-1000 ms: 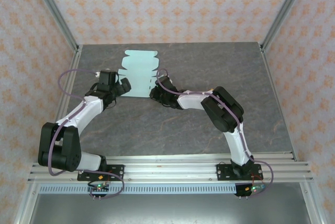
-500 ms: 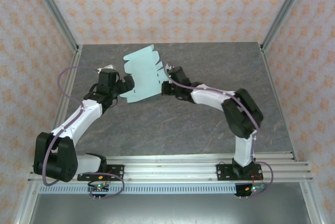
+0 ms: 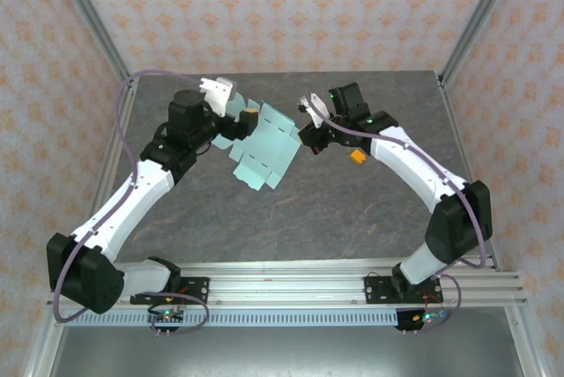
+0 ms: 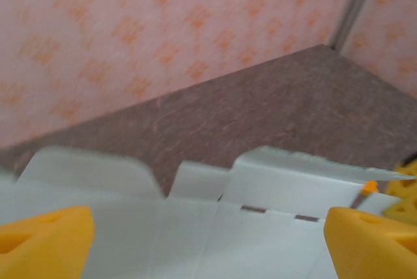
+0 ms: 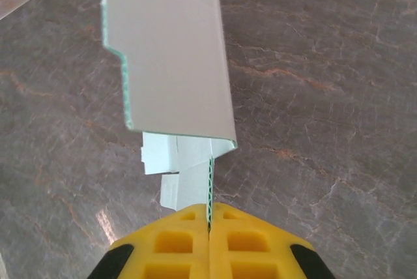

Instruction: Fold the paper box

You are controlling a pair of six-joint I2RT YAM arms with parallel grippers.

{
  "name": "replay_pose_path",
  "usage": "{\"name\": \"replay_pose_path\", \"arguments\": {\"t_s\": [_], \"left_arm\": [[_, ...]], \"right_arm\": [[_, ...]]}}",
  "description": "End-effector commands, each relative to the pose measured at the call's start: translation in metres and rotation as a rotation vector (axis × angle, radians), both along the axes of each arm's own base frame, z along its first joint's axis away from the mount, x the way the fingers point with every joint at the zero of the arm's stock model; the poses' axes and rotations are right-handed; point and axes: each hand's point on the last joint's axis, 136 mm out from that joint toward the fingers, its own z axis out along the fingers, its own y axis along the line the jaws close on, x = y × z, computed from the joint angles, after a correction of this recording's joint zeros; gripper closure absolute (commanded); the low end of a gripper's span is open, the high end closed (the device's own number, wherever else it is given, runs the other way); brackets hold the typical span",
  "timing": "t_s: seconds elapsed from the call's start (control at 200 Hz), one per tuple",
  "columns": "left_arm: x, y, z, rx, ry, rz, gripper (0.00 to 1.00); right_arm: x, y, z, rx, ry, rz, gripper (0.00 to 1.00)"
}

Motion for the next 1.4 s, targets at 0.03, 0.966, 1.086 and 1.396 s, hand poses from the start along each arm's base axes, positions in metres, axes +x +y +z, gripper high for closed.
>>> {"name": "replay_pose_path", "arguments": {"t_s": [0.03, 0.966, 1.086, 1.396], "left_arm": [[-0.035, -0.037, -0.010, 0.285, -0.025, -0.325, 0.09], [-0.029, -0.077, -0.024, 0.647, -0.032, -0.771, 0.53], [-0.030, -0.080, -0.026, 0.625, -0.013, -0.787, 0.74], [-0.035, -0.068, -0.012, 0.593, 0.022, -0.723, 1.00]], "right_arm": [[-0.019, -0.002, 0.032, -0.019, -0.064, 0.143, 1.00], [-0.032, -0.008, 0.048, -0.067, -0.093, 0.223, 1.00], [-0.030, -0.009, 0.047, -0.074, -0.099, 0.213, 1.00], [-0.018, -0.017, 0.064, -0.004, -0.156, 0.101, 0.62]]}}
